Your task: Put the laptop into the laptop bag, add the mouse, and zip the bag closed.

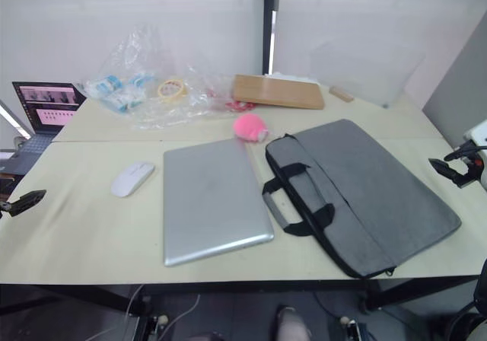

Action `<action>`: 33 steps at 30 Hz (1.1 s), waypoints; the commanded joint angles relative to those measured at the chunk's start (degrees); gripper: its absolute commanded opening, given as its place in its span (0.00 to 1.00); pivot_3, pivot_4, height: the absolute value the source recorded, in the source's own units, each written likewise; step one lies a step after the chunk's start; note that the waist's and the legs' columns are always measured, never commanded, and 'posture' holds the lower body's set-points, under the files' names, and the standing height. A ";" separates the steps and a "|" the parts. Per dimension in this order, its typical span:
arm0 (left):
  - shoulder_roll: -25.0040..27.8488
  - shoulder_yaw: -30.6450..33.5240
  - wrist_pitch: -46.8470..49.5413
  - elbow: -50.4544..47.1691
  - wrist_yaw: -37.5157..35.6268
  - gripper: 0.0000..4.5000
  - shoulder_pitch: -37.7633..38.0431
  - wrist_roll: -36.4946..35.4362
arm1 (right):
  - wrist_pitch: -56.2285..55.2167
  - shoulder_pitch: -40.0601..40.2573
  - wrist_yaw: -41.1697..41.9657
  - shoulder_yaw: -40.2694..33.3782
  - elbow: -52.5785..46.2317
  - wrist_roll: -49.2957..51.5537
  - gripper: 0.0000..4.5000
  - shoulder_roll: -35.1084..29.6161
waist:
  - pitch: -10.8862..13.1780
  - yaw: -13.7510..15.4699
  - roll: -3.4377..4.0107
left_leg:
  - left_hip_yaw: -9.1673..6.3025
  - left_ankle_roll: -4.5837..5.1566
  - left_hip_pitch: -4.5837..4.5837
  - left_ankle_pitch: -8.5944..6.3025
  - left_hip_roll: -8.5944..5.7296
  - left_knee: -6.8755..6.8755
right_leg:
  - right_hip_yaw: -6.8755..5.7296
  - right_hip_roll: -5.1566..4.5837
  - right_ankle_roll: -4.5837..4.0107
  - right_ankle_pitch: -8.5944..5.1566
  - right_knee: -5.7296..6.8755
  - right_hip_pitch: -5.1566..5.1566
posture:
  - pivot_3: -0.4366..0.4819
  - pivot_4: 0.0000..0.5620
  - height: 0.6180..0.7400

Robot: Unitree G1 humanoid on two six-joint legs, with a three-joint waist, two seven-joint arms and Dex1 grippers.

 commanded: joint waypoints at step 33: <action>-1.97 13.91 28.53 -37.06 -2.15 0.99 15.47 -20.52 | 4.46 -4.00 6.48 3.36 -11.01 1.05 1.00 8.06 | 0.01 -0.52 0.01 | -0.20 -0.06 0.03 -0.03 0.09 0.01 | 0.04 0.05 0.00 0.00 0.02 -0.03 | 0.48 0.27 1.00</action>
